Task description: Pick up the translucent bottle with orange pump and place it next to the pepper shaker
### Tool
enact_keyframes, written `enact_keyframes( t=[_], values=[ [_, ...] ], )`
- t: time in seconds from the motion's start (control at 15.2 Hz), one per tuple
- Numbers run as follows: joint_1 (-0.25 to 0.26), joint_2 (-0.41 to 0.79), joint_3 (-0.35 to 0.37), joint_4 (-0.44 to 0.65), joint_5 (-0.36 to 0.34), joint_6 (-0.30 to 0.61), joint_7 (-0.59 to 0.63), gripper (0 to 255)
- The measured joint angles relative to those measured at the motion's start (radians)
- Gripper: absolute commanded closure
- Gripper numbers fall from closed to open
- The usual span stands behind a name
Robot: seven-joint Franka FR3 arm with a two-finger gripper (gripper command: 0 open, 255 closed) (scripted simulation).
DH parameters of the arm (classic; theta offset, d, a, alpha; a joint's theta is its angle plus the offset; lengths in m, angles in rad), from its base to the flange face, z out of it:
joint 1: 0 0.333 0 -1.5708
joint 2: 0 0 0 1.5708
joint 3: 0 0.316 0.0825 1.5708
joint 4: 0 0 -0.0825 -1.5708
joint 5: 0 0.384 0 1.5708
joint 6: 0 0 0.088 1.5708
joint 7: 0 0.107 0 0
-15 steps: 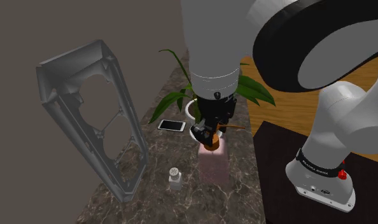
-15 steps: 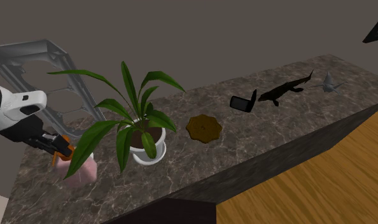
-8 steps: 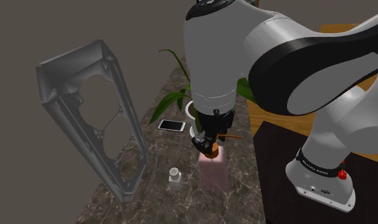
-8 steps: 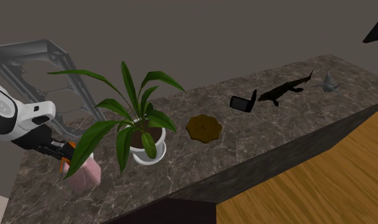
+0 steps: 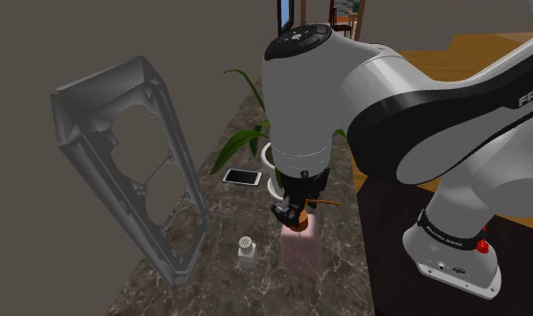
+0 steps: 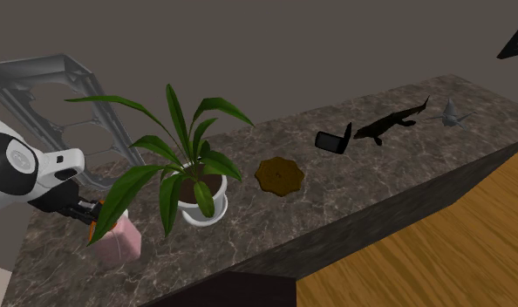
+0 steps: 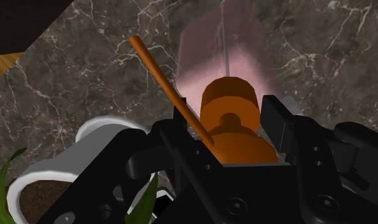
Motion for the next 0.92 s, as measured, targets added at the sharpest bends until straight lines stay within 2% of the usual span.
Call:
enact_keyframes(
  t=[0.26,0.33,0.73,0.92],
  values=[
    [0.0,0.0,0.0,-0.001,0.0,0.001,0.0,255],
    [0.0,0.0,0.0,-0.001,0.0,0.001,0.0,0],
    [0.0,0.0,0.0,-0.001,0.0,0.001,0.0,0],
    [0.002,-0.015,-0.006,0.054,0.001,-0.066,-0.001,0]
  ],
)
